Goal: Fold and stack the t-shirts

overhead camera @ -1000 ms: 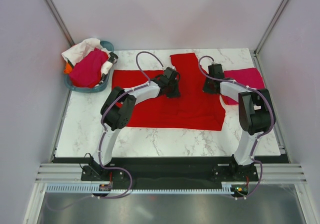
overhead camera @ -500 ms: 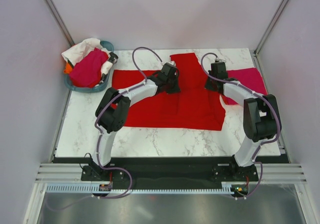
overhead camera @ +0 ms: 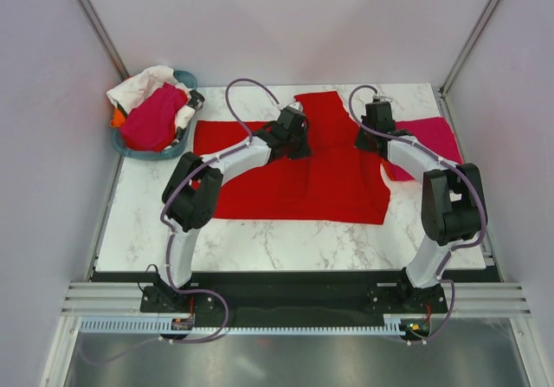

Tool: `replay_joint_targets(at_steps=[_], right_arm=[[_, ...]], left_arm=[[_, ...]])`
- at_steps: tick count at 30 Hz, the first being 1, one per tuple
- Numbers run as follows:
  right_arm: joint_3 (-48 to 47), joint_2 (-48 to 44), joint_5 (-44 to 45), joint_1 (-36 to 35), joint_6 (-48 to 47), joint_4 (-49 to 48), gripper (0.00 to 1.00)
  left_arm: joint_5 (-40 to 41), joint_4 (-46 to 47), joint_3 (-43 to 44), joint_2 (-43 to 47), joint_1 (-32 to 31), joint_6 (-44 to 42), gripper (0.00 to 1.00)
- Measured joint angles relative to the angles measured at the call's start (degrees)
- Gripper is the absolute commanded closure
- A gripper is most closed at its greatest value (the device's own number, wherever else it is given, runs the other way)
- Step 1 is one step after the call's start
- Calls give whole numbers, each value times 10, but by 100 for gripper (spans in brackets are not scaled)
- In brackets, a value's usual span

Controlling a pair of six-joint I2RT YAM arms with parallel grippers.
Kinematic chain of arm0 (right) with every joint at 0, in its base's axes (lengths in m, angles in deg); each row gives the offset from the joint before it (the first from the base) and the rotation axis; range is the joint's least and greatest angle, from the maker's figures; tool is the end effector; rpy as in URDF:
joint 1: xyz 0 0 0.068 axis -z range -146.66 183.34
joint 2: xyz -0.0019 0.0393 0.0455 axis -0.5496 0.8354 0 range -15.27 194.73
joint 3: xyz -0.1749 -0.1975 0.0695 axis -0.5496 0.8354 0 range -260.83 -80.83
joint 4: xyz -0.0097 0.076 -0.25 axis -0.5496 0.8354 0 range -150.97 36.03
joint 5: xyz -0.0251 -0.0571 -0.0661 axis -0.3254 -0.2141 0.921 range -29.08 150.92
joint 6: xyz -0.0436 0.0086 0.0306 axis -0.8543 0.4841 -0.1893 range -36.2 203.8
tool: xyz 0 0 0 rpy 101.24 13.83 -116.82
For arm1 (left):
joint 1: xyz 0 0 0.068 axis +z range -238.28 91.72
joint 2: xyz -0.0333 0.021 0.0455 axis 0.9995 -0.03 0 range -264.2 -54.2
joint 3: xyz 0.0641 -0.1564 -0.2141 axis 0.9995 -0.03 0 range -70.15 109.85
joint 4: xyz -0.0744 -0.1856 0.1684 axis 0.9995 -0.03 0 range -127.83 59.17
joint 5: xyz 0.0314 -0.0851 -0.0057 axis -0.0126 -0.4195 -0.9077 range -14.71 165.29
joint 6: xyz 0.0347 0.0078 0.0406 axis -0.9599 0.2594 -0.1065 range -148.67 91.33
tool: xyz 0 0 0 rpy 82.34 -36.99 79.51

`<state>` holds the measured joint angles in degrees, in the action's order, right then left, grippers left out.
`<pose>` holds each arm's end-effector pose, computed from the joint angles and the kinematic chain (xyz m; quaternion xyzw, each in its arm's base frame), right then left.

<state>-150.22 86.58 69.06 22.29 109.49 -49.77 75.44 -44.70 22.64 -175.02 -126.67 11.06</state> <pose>0.3858 0.0702 0.2156 0.1445 0.9060 0.0618 0.3930 0.3772 -0.2987 0.2048 -0.0112 0.9131 -0.2560 0.3172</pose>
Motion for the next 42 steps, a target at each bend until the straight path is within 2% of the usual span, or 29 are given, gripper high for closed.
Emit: replay_joint_targets(at_steps=[23, 42], right_arm=[[-60, 3, 3, 0, 0, 28, 100], [-111, 37, 7, 0, -1, 44, 100]], left_arm=[[57, 20, -2, 28, 0, 0, 98], [73, 25, 7, 34, 2, 0, 98]])
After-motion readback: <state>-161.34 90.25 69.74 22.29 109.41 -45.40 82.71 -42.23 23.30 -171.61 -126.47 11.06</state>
